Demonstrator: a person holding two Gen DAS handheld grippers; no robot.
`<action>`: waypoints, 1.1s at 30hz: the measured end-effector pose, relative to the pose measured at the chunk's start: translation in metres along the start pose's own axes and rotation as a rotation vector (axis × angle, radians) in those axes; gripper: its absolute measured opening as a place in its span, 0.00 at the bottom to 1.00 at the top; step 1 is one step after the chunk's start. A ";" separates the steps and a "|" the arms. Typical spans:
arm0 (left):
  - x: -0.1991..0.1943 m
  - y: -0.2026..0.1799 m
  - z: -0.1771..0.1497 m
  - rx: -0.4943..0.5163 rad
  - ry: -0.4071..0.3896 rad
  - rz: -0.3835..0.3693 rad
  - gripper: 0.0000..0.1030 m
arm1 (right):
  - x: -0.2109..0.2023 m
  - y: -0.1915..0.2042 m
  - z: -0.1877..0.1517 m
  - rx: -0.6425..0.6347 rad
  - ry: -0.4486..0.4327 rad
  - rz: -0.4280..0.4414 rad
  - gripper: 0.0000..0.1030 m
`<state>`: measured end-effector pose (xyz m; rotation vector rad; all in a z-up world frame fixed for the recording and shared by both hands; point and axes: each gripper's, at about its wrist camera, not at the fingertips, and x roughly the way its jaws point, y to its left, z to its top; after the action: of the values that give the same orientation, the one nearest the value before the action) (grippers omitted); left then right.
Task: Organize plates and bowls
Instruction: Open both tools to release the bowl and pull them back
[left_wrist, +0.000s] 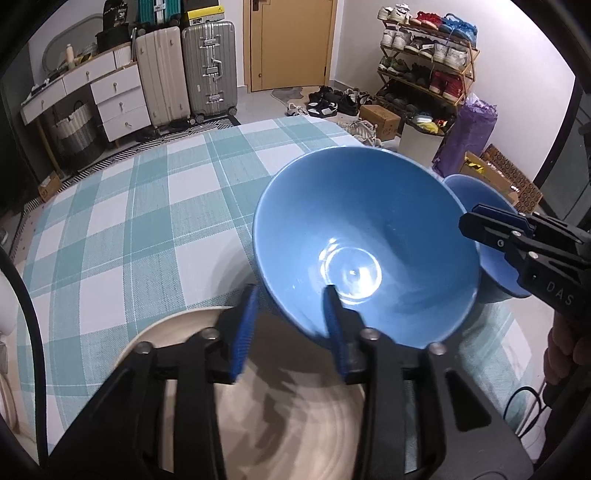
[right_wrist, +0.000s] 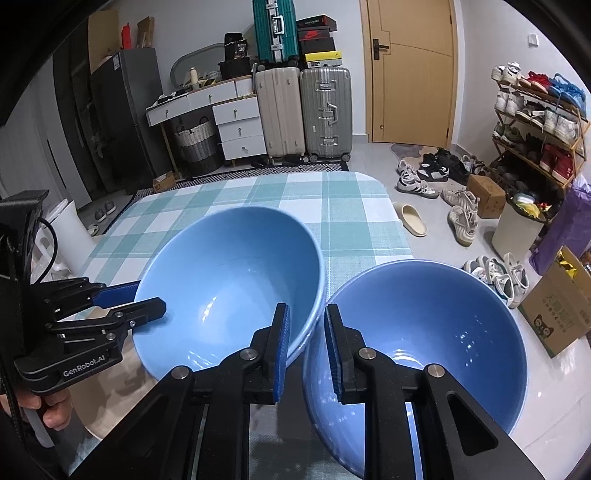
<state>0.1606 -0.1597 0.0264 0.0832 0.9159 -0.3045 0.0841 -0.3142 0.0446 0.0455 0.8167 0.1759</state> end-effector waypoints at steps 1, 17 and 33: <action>-0.002 0.001 0.000 -0.008 -0.003 -0.008 0.48 | -0.003 -0.002 0.000 0.010 -0.008 0.004 0.27; -0.039 -0.024 -0.004 -0.121 -0.023 -0.149 0.93 | -0.075 -0.049 -0.005 0.100 -0.164 -0.019 0.97; -0.046 -0.100 -0.021 -0.118 -0.029 -0.233 0.99 | -0.097 -0.122 -0.037 0.254 -0.166 -0.070 0.99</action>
<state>0.0892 -0.2403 0.0557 -0.1372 0.9139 -0.4659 0.0089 -0.4527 0.0761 0.2670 0.6698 0.0015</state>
